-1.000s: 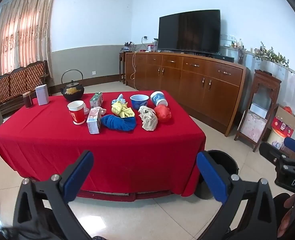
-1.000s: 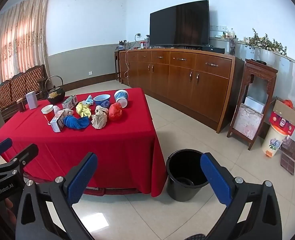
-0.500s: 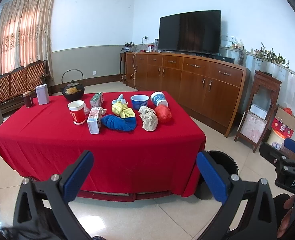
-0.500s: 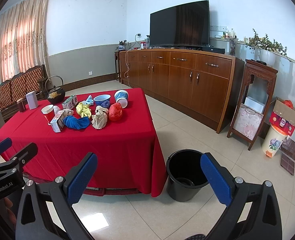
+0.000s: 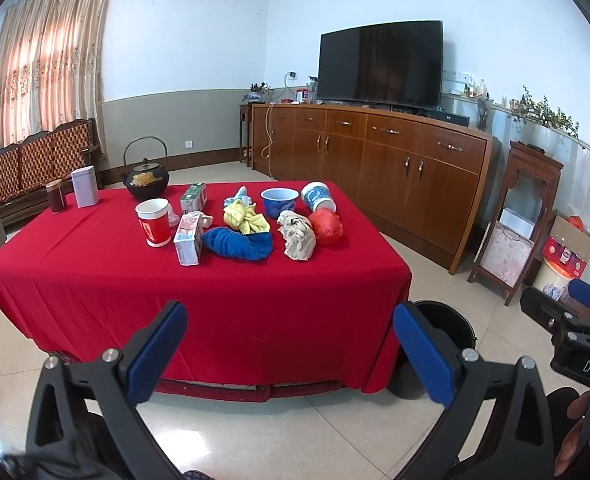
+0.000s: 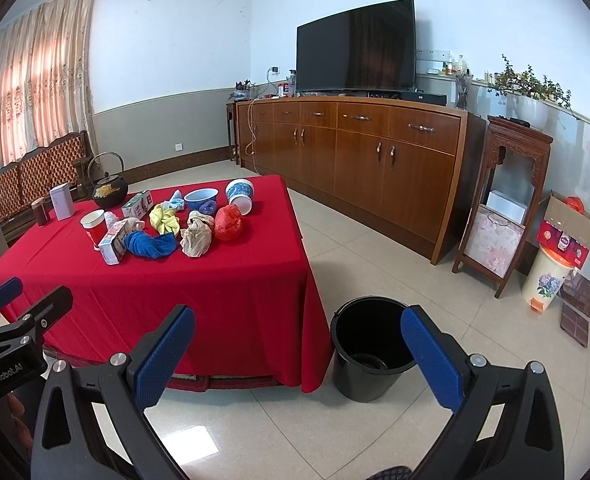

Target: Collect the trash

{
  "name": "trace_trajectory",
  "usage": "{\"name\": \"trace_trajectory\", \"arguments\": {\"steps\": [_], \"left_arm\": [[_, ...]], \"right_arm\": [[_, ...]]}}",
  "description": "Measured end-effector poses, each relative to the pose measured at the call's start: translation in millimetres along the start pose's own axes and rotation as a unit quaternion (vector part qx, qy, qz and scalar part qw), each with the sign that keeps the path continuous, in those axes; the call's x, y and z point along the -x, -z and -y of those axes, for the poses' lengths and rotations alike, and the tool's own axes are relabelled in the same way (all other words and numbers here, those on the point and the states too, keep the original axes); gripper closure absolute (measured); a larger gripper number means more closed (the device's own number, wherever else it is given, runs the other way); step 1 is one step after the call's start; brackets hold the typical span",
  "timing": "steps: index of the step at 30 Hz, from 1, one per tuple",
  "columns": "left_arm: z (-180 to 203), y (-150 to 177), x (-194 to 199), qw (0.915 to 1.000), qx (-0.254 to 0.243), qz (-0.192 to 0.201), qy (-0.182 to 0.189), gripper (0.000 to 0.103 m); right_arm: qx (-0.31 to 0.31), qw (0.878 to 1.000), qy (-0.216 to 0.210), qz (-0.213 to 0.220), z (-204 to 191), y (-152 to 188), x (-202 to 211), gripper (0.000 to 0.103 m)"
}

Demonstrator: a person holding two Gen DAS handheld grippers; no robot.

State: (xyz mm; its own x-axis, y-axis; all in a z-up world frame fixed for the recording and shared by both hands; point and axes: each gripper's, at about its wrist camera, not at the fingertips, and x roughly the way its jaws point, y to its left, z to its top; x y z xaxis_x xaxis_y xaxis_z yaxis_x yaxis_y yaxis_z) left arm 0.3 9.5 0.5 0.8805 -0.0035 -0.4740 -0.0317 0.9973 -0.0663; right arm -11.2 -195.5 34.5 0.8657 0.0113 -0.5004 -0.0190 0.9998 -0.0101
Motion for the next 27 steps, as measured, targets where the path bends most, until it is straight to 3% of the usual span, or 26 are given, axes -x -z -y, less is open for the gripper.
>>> {"name": "trace_trajectory", "arguments": {"steps": [27], "left_arm": [[0.9, 2.2, 0.6, 1.0000, 0.000, 0.000, 0.001, 0.000]], "right_arm": [[-0.002, 1.000, 0.000, -0.001, 0.6, 2.8, 0.6, 0.000]]}}
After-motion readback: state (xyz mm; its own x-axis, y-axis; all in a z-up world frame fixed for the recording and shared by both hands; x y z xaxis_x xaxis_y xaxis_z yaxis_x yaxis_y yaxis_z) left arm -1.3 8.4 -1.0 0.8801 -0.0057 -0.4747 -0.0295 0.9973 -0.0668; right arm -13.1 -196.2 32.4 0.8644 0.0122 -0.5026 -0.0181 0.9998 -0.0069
